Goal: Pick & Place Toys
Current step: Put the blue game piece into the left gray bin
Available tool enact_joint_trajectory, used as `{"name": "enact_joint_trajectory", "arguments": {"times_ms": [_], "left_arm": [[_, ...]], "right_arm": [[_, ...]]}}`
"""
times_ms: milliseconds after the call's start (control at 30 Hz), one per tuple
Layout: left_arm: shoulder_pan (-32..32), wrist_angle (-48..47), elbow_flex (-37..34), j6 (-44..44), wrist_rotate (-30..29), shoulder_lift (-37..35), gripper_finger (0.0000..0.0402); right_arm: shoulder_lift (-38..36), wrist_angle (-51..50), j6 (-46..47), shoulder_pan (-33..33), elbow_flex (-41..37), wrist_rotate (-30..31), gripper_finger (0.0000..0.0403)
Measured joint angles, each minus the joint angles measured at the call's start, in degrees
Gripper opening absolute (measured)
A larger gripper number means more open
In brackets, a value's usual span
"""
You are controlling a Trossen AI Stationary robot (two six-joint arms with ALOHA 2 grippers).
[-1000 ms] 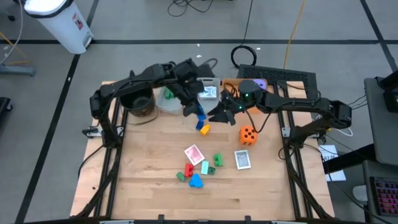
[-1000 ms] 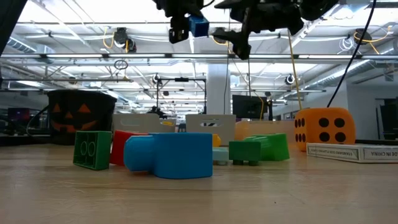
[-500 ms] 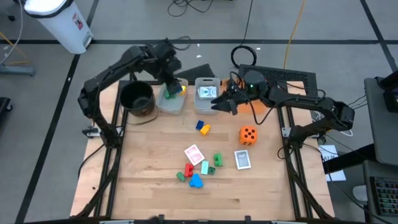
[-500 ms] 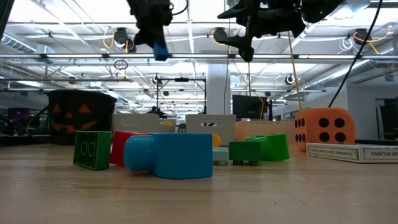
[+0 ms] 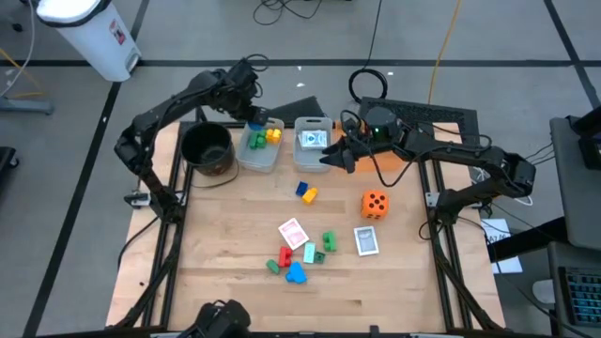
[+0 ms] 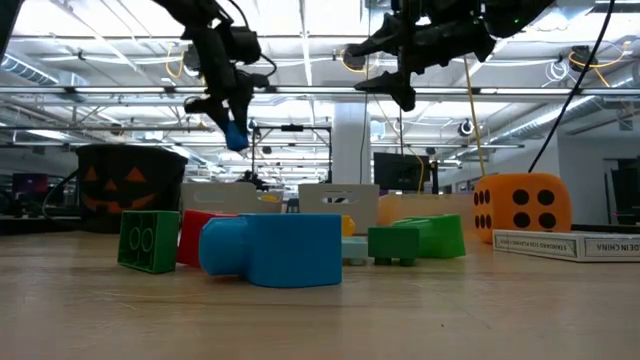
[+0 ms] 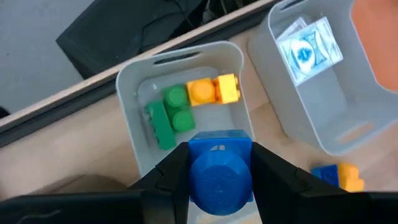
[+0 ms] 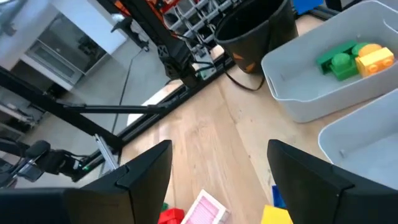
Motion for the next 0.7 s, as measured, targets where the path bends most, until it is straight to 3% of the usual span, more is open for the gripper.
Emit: {"name": "enact_joint_trajectory", "arguments": {"times_ms": [333,700], "left_arm": [[0.11,11.46,-8.17,-5.3,-3.19,-0.02,0.0131],[1.02,12.59,-9.37,-5.11,-4.94,5.17,0.0131]], "right_arm": [[0.01,0.19,-0.24,0.02,-0.02,2.88,0.0255],[0.01,0.05,-0.82,0.02,-0.02,2.97,0.0254]]}}
